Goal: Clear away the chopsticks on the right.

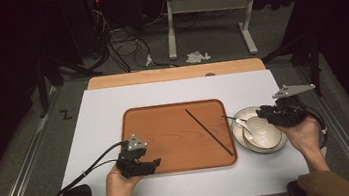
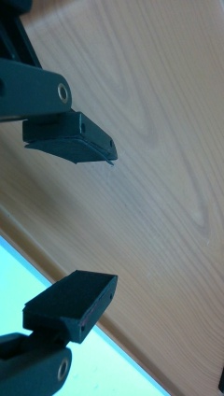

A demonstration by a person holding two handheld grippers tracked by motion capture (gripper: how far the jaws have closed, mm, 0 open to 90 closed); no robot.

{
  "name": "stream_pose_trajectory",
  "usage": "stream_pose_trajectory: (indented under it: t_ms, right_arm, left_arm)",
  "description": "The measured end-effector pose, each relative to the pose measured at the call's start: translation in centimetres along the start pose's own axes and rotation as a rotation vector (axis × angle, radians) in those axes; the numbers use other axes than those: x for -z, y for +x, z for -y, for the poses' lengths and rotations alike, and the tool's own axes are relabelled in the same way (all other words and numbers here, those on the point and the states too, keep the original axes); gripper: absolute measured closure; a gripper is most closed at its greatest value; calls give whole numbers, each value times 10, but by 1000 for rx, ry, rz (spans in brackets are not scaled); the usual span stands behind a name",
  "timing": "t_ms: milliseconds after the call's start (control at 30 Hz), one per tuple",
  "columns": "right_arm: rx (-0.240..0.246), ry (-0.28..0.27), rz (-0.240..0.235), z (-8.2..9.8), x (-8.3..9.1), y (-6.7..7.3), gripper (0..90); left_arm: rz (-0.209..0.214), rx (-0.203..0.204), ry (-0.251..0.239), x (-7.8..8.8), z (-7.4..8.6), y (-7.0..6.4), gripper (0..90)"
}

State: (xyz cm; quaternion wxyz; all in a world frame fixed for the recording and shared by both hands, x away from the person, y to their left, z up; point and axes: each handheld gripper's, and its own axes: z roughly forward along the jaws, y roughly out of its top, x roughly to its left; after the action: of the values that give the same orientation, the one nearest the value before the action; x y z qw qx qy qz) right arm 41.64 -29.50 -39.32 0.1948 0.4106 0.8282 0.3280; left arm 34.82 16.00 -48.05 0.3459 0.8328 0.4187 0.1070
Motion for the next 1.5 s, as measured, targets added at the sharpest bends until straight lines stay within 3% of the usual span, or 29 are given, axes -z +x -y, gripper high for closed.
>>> stream_pose_trajectory:
  t_ms: [200,500,1100,1500]
  right_arm:
    - [-49,31,61,13,-3,-26,750]
    - [-92,83,101,31,-7,-48,752]
    - [-89,225,76,51,-20,-53,745]
    - [-75,274,78,56,-29,-54,730]
  left_arm:
    - [-1,2,-1,0,1,0,338]
    - [1,2,-4,1,1,0,335]
    - [17,-2,-3,-3,-2,1,330]
    - [25,-9,-3,-4,-4,1,330]
